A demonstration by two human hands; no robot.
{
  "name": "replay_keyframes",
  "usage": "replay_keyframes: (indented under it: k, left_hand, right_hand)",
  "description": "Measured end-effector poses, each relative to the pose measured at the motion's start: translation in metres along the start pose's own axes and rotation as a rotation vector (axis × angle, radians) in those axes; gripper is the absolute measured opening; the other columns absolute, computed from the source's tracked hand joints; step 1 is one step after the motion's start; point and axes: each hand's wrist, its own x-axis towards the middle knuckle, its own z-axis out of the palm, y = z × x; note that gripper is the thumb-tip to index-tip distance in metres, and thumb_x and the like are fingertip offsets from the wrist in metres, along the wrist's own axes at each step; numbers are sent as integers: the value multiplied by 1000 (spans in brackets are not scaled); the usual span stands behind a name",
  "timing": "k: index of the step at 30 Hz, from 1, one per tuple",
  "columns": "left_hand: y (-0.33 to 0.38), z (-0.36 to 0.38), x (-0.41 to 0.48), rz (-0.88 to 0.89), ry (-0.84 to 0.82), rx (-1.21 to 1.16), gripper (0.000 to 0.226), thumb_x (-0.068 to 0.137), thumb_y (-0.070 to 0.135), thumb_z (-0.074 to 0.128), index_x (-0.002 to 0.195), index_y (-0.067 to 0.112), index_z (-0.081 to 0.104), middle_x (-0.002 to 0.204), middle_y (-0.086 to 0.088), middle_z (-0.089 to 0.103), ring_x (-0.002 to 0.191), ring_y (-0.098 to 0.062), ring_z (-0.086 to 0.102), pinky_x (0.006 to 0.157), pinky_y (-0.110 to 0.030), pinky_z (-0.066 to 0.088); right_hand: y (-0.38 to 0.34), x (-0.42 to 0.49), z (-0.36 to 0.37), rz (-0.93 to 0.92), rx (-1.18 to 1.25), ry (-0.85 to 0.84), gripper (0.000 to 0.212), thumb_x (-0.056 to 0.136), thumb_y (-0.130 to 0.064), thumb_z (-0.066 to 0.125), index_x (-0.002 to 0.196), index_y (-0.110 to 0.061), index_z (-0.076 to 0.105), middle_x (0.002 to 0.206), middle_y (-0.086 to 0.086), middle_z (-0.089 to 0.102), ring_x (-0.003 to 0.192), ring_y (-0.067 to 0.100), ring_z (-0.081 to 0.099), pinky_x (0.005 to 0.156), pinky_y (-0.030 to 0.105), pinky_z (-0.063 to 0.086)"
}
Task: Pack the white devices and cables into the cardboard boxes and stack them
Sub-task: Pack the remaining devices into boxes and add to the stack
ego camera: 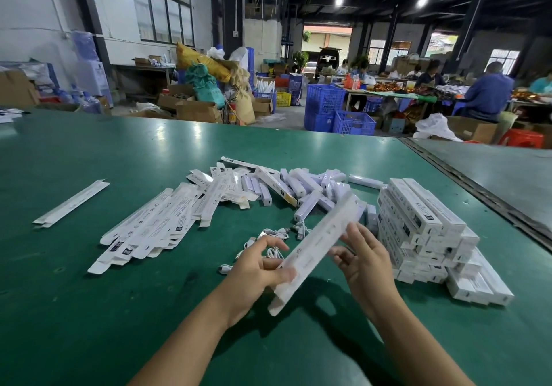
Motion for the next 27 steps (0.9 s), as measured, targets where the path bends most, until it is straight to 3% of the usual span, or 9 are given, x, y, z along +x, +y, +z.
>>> replay_keyframes:
  k: [2, 7, 10, 15, 17, 19, 22, 25, 27]
  left_hand:
    - [0, 5, 1, -48, -18, -220, 46, 82, 12, 70, 121, 8, 45, 108, -21, 73, 91, -39, 73, 65, -34, 58]
    - [-2, 7, 6, 29, 45, -468, 49, 85, 23, 63, 132, 22, 47, 122, -19, 69, 102, -42, 69, 73, -41, 61]
    - [-2, 3, 7, 112, 97, -377, 51, 83, 29, 64, 132, 30, 50, 121, -13, 70, 103, -39, 70, 69, -36, 60]
    - [-10, 5, 5, 202, 211, -108, 57, 70, 26, 86, 122, 24, 62, 126, -16, 65, 108, -34, 69, 74, -37, 60]
    - [-11, 6, 4, 232, 218, 26, 59, 71, 35, 85, 125, 29, 63, 129, -7, 65, 122, -31, 62, 87, -42, 59]
    - [-10, 5, 3, 258, 196, 196, 51, 82, 44, 68, 131, 41, 57, 133, 9, 63, 128, -10, 56, 103, -31, 50]
    - [-5, 7, 2, 261, 144, 232, 40, 103, 28, 46, 129, 58, 45, 132, 36, 47, 118, 27, 43, 95, 0, 35]
    - [-6, 8, 3, 239, 113, 243, 58, 106, 18, 43, 134, 66, 26, 127, 43, 51, 116, 23, 48, 92, -1, 38]
    - [-9, 6, 4, 261, 144, 216, 64, 103, 17, 51, 135, 65, 24, 116, 35, 64, 98, 12, 63, 77, -9, 47]
  right_hand:
    - [1, -3, 1, -14, -45, -76, 50, 79, -32, 71, 126, -23, 58, 112, 5, 72, 72, 19, 65, 69, 27, 55]
    - [12, -17, 18, -263, -560, -228, 47, 81, -14, 77, 120, -34, 61, 122, -5, 63, 92, 24, 69, 83, 46, 57]
    - [13, -23, 23, -389, -742, -295, 41, 82, -28, 74, 120, -36, 61, 130, -15, 53, 99, 15, 67, 83, 37, 56]
    - [13, -24, 25, -479, -875, -321, 38, 84, -34, 72, 120, -24, 66, 128, -12, 55, 110, 14, 62, 87, 28, 54]
    - [15, -22, 24, -520, -937, -319, 34, 82, -25, 78, 115, -18, 71, 126, -7, 57, 107, 10, 63, 87, 27, 55]
    - [17, -21, 23, -533, -963, -308, 32, 81, -22, 79, 112, -14, 73, 125, -5, 58, 104, 5, 65, 87, 26, 56]
    - [18, -19, 22, -556, -954, -295, 35, 80, -16, 79, 114, -12, 72, 127, -4, 57, 98, 4, 67, 87, 24, 56]
    - [18, -18, 21, -568, -954, -314, 39, 80, -8, 79, 117, -16, 70, 132, -5, 53, 94, 5, 67, 87, 20, 55]
    - [17, -19, 21, -528, -919, -325, 42, 81, -6, 77, 118, -22, 68, 135, -7, 52, 94, 6, 67, 87, 18, 54]
